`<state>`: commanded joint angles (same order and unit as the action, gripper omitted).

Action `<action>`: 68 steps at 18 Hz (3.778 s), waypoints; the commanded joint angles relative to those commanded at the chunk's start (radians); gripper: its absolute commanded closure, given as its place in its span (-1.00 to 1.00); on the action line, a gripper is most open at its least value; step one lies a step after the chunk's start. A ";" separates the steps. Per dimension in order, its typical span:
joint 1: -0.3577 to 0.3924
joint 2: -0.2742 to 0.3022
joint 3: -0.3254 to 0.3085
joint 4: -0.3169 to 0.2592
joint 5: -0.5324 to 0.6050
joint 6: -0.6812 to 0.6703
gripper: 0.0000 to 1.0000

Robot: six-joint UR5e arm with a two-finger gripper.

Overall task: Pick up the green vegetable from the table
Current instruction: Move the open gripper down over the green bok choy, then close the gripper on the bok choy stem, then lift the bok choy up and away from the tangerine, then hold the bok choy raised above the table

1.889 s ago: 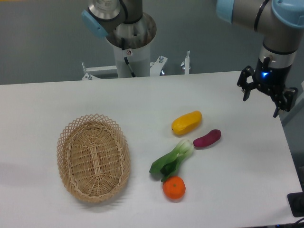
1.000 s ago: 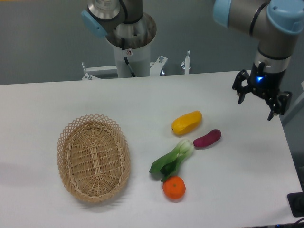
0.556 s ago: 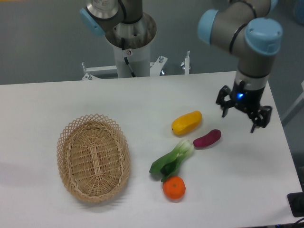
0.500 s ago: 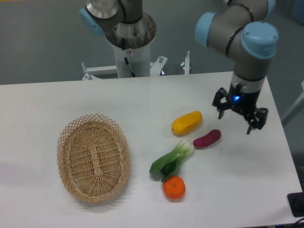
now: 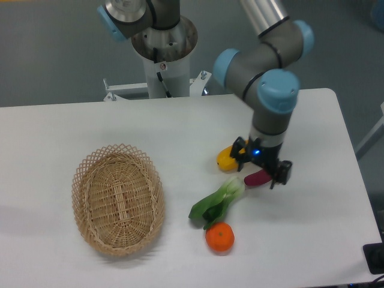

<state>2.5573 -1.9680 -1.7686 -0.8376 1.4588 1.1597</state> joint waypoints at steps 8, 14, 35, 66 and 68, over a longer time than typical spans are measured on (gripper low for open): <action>-0.038 -0.063 -0.009 0.032 0.025 -0.003 -1.00; -0.049 -0.091 -0.017 0.044 0.026 -0.009 -1.00; -0.057 -0.084 0.005 0.075 0.026 0.014 0.27; 0.233 0.146 0.264 -0.340 -0.110 0.405 0.26; 0.233 0.146 0.262 -0.341 -0.110 0.406 0.26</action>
<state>2.7903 -1.8224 -1.5064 -1.1781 1.3484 1.5662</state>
